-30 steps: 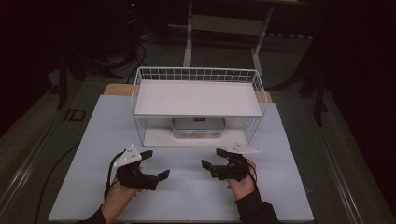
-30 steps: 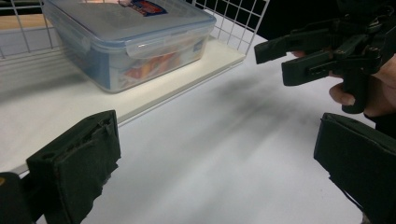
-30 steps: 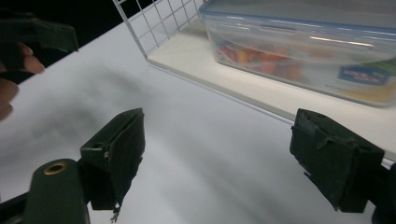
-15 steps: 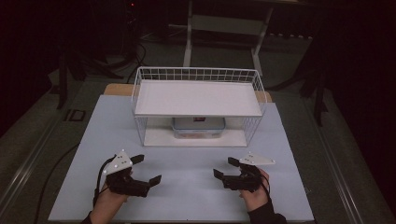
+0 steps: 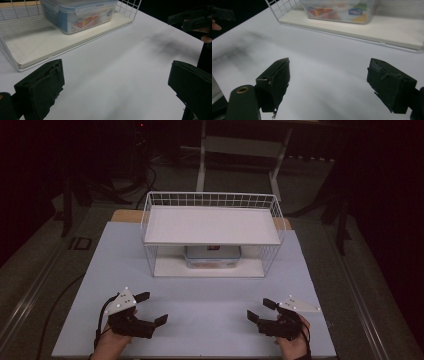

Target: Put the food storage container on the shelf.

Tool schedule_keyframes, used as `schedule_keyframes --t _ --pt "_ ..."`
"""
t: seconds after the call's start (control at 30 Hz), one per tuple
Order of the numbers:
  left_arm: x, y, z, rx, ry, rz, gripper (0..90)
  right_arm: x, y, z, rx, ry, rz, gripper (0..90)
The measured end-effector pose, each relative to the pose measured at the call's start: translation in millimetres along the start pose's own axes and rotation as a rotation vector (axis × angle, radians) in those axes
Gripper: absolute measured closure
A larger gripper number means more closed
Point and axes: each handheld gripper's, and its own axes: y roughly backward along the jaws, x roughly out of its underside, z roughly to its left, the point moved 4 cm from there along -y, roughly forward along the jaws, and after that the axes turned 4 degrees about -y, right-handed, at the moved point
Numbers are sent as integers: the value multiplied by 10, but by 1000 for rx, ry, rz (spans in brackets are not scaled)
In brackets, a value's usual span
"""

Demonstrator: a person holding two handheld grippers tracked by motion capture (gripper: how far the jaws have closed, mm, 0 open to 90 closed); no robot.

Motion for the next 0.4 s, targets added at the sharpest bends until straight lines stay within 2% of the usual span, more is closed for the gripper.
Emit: schedule_keyframes --t 0.23,0.4 --pt "80 -55 -5 5 -1 14 1 116 68 -48 19 7 34 183" --pt "93 -70 -29 7 -17 14 1 114 62 -43 23 27 31 181"
